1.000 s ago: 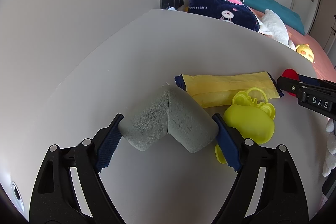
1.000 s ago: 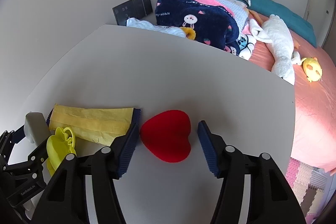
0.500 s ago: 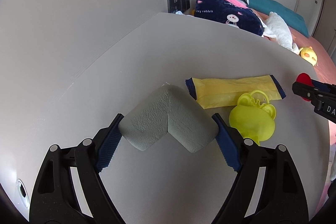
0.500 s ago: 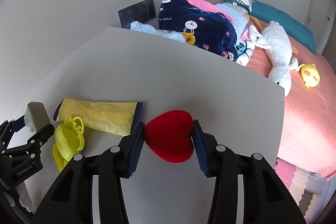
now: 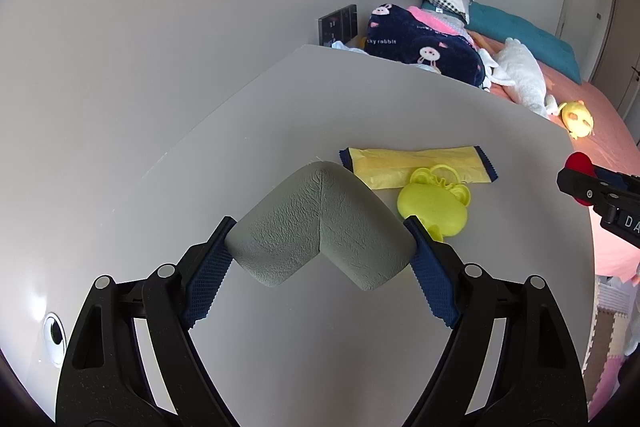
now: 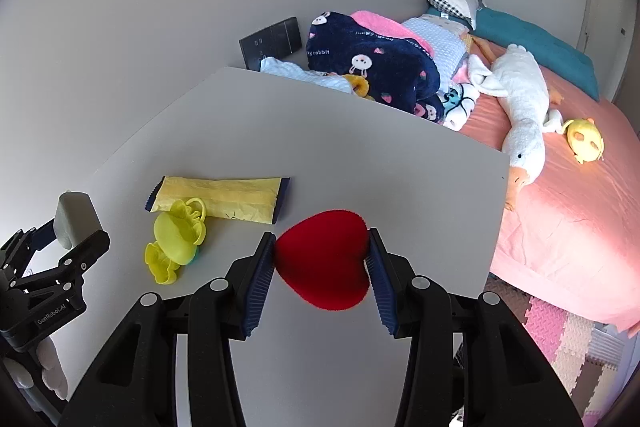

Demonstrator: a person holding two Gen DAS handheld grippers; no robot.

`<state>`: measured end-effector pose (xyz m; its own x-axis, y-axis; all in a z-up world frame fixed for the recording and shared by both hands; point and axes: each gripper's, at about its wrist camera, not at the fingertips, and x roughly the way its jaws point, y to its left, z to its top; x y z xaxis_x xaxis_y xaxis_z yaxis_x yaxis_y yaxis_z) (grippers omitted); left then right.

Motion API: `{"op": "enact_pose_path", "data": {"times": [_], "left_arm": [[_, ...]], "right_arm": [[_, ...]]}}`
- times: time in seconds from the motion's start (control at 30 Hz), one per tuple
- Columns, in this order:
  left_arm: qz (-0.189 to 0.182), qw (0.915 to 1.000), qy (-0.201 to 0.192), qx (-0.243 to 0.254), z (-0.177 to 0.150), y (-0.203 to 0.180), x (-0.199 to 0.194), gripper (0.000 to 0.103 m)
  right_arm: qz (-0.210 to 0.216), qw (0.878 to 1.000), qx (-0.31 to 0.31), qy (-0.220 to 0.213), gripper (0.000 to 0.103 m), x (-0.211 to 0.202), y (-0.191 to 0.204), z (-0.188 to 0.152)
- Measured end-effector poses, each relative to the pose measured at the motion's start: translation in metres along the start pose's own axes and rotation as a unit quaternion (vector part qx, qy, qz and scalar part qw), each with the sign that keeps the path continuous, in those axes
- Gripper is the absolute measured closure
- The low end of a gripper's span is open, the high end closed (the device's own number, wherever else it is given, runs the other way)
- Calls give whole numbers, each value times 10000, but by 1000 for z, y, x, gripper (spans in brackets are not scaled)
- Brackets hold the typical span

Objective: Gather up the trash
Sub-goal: 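Lift the foam guard and red heart and carry them to the black trash bag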

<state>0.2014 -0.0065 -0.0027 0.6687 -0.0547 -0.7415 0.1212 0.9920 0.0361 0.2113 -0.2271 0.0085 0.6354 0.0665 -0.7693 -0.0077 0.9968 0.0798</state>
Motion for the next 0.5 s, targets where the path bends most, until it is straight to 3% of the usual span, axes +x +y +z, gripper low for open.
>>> {"op": "enact_pose_path", "data": {"times": [0.5], "left_arm": [[-217,9996,-91,182,-23,-40,-48,22]], "right_arm": [[58,9999,-66,-116,56,-57,-7,-36]]}}
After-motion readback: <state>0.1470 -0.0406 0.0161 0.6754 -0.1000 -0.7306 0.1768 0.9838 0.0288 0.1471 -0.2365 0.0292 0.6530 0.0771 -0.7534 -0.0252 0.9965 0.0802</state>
